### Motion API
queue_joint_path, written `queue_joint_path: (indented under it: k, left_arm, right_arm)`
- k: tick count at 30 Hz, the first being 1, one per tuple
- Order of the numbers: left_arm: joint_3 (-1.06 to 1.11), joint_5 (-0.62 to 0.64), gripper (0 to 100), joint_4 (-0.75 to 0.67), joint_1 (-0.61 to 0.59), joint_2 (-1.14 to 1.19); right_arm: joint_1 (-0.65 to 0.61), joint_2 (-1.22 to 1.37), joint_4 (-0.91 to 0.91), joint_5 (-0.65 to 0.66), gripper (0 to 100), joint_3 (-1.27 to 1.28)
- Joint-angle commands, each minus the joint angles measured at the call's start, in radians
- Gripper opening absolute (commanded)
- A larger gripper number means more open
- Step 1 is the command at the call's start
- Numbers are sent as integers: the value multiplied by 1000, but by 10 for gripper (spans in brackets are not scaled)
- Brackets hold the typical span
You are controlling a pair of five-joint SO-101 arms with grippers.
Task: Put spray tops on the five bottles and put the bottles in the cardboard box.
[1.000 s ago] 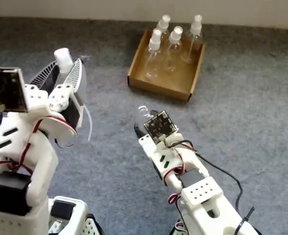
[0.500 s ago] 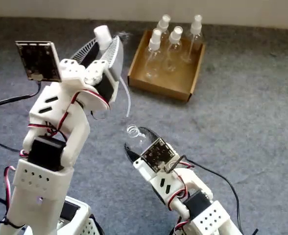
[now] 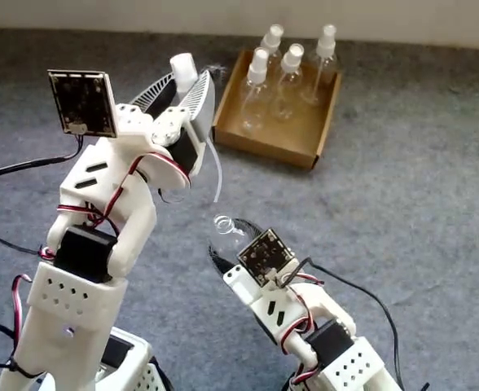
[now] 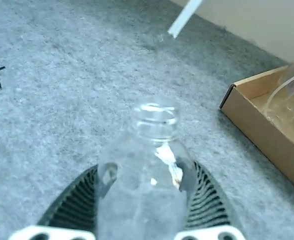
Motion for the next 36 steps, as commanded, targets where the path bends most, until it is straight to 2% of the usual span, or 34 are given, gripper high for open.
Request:
queue_joint_path:
  k: [1, 21, 29, 36]
  left_arm:
    - [30, 11, 4, -21, 22, 1]
    - [77, 12, 4, -21, 74, 1]
    - [170, 12, 4, -25, 81, 1]
    - [183, 12, 4, -20, 99, -1]
  right_arm:
    - [-4, 5, -7, -55, 3, -53]
    - [-5, 8, -4, -60, 3, -74]
    - [-4, 13, -7, -61, 3, -99]
    - [45, 15, -7, -63, 3, -177]
